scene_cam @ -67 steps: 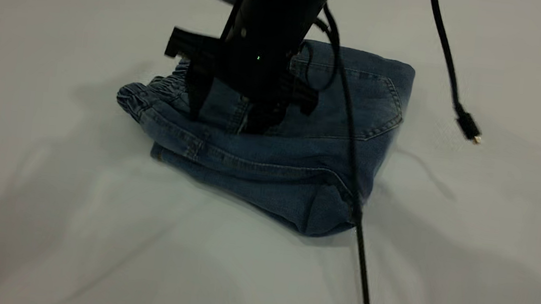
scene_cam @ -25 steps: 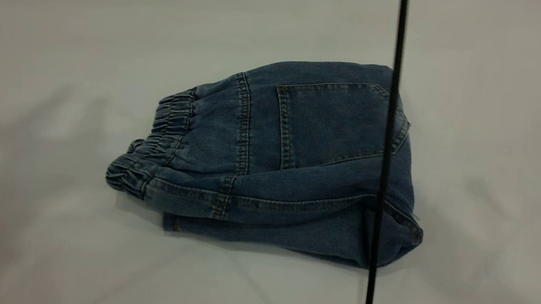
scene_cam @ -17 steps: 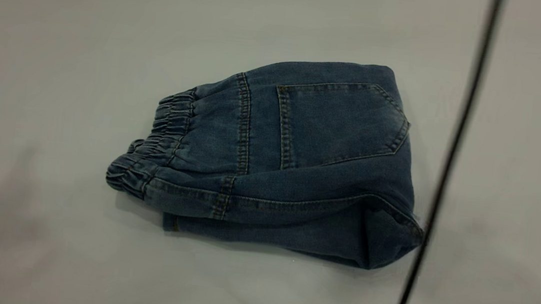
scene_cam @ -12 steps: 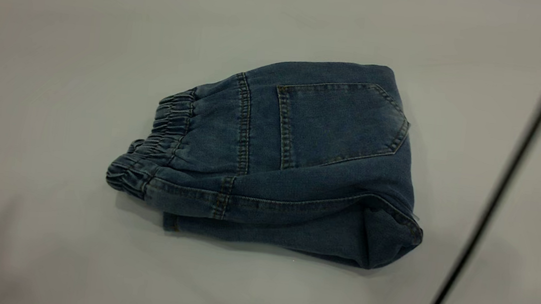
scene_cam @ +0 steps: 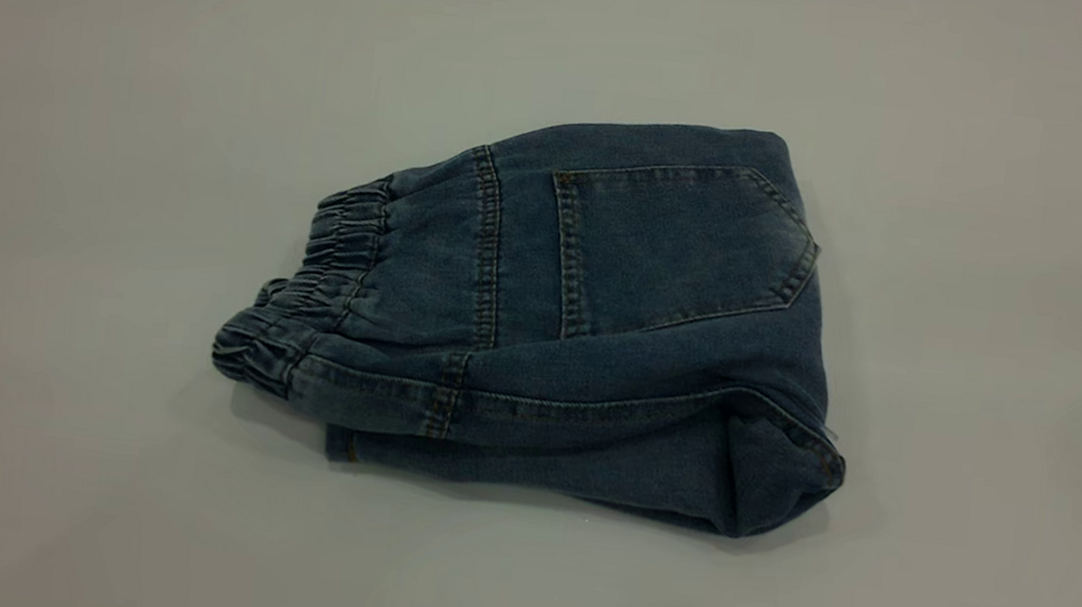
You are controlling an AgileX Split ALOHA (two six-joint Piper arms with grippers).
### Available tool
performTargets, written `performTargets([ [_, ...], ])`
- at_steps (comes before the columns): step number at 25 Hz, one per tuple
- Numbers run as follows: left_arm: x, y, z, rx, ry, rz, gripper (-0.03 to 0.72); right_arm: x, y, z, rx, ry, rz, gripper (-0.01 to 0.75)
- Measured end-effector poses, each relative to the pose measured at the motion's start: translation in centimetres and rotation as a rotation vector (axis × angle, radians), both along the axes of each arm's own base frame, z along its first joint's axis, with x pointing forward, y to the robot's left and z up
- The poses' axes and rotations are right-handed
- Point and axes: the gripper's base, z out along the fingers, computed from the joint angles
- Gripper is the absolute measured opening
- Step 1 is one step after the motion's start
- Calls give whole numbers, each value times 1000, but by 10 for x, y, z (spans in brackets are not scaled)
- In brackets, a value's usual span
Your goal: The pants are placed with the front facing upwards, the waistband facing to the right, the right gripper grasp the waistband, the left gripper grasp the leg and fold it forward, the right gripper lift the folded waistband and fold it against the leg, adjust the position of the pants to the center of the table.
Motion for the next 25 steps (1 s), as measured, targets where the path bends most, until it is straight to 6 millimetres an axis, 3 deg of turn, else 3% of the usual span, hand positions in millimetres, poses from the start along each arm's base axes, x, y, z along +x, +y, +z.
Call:
performTargets([
  [6,-32,12,-39,-45,-9,22,436,-31,-26,-61,29,17,-23,408],
  [12,-58,21,-84,-75,10,31,436,-44,-38,-99,9,12,-26,408],
  [17,-67,26,-108,-82,-21,43,427,-42,-41,-101,-5,-39,-53,408],
  [21,-59,25,-126,-41,26,60,410,-38,-41,-102,-3,-62,-73,408],
  [25,-54,27,-124,-30,-30,87,396,-38,-41,-102,-6,-59,-72,408],
])
